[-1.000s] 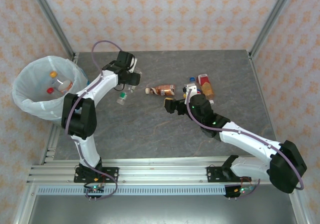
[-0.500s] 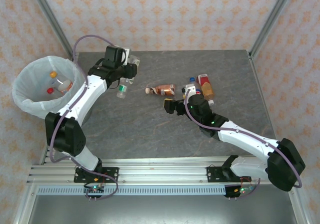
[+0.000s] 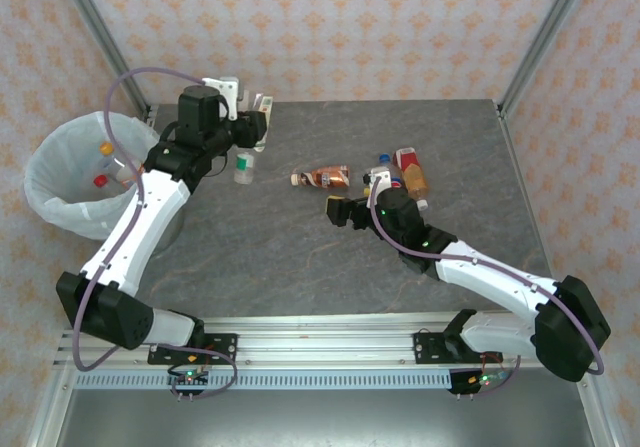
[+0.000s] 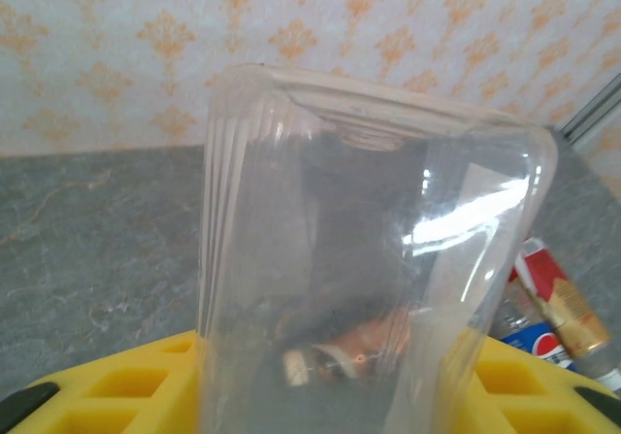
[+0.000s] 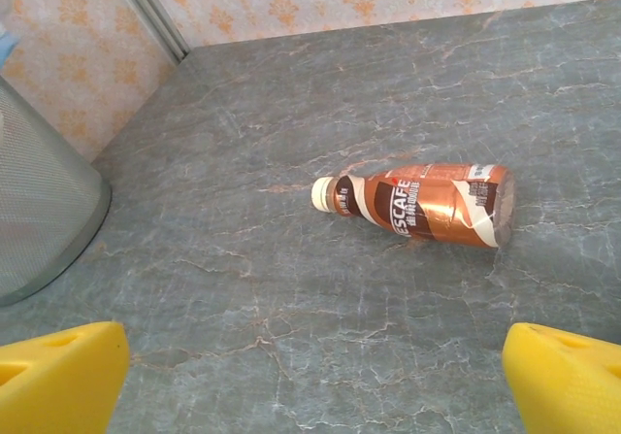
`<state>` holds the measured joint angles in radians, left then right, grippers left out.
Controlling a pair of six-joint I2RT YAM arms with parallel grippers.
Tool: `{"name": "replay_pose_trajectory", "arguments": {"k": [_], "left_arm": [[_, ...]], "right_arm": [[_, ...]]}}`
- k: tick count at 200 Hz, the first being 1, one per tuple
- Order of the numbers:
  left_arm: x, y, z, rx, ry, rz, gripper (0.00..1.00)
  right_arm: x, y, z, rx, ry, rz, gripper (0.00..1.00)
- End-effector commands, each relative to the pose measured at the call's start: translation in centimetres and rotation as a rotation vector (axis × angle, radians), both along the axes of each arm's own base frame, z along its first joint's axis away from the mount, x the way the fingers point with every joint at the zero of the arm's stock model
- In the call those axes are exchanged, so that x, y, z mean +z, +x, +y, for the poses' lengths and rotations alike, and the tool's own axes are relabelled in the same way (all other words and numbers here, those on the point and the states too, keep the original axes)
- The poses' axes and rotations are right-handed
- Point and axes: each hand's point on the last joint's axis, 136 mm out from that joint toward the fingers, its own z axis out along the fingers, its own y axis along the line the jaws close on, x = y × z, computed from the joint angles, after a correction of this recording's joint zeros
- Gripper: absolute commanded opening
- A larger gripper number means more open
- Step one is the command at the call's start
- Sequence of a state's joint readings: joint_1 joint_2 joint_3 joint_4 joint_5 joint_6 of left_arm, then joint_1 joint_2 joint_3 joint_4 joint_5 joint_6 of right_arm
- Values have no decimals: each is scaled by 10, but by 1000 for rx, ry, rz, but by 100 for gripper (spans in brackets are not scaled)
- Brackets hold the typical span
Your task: Put the plastic bottles in the bin
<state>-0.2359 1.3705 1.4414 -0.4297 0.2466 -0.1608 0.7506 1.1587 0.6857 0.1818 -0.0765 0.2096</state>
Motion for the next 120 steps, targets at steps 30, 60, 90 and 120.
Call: {"name": "replay_pose_trajectory", "arguments": {"k": [30, 60, 90, 120], "left_arm": [[56, -19, 13, 61, -47, -157, 0], [75, -32, 35, 169, -40, -208, 0], [92, -44, 64, 314, -10, -229, 0], [107, -56, 102, 512, 35, -249, 0]], "right_arm": [[39, 3, 14, 34, 90, -66, 99], [42, 4, 15, 39, 86, -75, 99], [41, 3, 16, 42, 82, -73, 99], [36, 5, 17, 42, 64, -63, 99]]}}
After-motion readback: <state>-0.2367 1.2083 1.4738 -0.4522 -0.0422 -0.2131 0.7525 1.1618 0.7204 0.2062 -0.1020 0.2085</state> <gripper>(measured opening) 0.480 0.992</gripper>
